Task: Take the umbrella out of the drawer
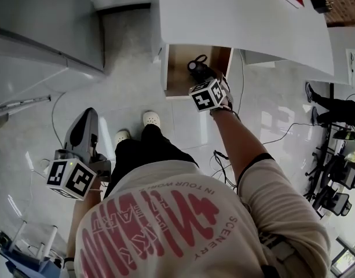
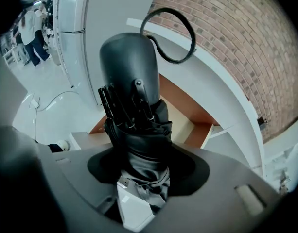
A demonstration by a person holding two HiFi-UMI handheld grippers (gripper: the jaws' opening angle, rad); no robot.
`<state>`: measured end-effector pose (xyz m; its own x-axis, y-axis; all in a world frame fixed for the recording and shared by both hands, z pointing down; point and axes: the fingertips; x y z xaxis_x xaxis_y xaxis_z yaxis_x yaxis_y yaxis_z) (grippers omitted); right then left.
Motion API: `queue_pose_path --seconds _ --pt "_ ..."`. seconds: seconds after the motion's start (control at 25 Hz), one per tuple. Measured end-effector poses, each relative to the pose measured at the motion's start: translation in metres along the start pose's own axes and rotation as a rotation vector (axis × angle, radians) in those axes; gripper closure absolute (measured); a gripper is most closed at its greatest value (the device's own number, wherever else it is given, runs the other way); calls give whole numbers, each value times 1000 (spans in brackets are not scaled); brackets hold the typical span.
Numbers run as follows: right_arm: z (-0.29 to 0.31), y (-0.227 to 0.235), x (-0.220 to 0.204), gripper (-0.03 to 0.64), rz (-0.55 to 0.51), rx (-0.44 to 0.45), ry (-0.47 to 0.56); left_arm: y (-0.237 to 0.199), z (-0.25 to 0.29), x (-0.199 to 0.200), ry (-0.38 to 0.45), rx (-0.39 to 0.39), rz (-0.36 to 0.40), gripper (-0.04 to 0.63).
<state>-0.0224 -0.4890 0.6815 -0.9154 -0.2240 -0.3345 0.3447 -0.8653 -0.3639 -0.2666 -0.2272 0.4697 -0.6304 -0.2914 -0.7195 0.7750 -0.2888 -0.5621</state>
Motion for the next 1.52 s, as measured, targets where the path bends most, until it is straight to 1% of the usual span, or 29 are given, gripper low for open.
queue_pose_path --seconds 0.16,0.4,0.48,0.56,0.72,0.84,1.08,1.28,1.52 --pt "-24 0 6 368 27 -21 21 7 -6 19 30 -36 28 589" --pt "-61 -3 7 368 84 -48 41 25 -13 38 55 -112 64 589" --pt "-71 -1 8 368 134 -58 50 29 -13 48 71 -137 81 589" --pt "-81 -1 5 368 206 -60 51 34 -15 54 82 -157 90 589" --pt "-103 1 -10 370 368 -56 48 44 -20 57 81 -189 98 589" --pt "-120 1 -20 371 459 -63 49 52 -21 60 83 -219 110 589" --pt "-153 -8 -34 371 579 -84 85 69 -27 62 72 -292 142 589" --pt "-185 -17 -37 371 701 -79 125 85 -30 60 51 -346 157 589" --pt "-222 -28 -44 371 789 -84 172 108 -37 57 40 -407 181 589"
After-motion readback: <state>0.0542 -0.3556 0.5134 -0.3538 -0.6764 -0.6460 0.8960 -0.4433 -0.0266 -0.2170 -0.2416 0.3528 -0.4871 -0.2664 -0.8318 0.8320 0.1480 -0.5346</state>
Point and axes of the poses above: the fingertips, and each gripper's own axes: z forward along the fingers, y to its right, x out of its top, and after that the axes turned 1 degree about -x, right-handed
